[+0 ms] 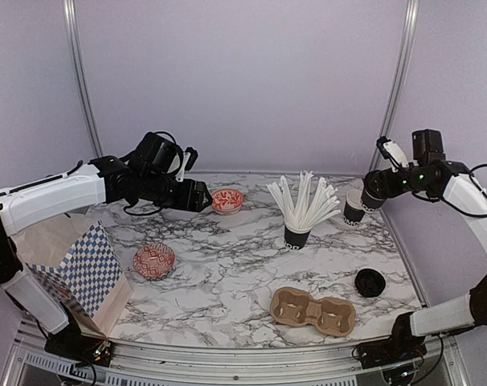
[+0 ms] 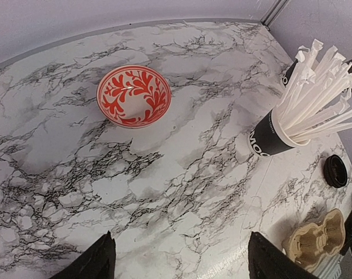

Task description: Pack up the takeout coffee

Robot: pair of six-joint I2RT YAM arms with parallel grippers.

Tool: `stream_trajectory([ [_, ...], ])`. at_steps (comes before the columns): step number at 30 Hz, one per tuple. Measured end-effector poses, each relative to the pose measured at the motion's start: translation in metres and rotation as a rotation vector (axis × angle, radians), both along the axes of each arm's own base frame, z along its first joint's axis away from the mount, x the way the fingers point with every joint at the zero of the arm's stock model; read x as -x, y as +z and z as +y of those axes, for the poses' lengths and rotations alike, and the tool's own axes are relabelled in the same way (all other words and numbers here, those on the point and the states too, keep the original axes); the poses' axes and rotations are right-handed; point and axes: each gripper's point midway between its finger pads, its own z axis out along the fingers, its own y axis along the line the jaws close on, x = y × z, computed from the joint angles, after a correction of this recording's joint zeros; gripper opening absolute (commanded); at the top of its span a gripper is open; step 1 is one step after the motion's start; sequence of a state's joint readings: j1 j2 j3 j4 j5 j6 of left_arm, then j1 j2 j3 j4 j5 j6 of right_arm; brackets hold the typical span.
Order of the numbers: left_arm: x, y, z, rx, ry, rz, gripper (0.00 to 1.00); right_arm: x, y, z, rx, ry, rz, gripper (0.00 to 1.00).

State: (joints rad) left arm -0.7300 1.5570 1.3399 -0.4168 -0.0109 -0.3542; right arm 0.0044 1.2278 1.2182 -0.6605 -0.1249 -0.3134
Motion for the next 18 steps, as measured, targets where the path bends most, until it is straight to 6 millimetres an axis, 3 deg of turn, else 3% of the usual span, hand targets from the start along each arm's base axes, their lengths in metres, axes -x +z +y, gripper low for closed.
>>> stream_trajectory([
  [7,0.003,0.000,-0.003,0.009,-0.019,0.008,0.79,0.007,-0.054,-0.050,-0.049,-0.143,0.137,0.68],
  [18,0.005,-0.003,-0.004,0.007,-0.037,0.016,0.79,-0.008,-0.090,-0.070,-0.092,-0.205,0.184,0.70],
])
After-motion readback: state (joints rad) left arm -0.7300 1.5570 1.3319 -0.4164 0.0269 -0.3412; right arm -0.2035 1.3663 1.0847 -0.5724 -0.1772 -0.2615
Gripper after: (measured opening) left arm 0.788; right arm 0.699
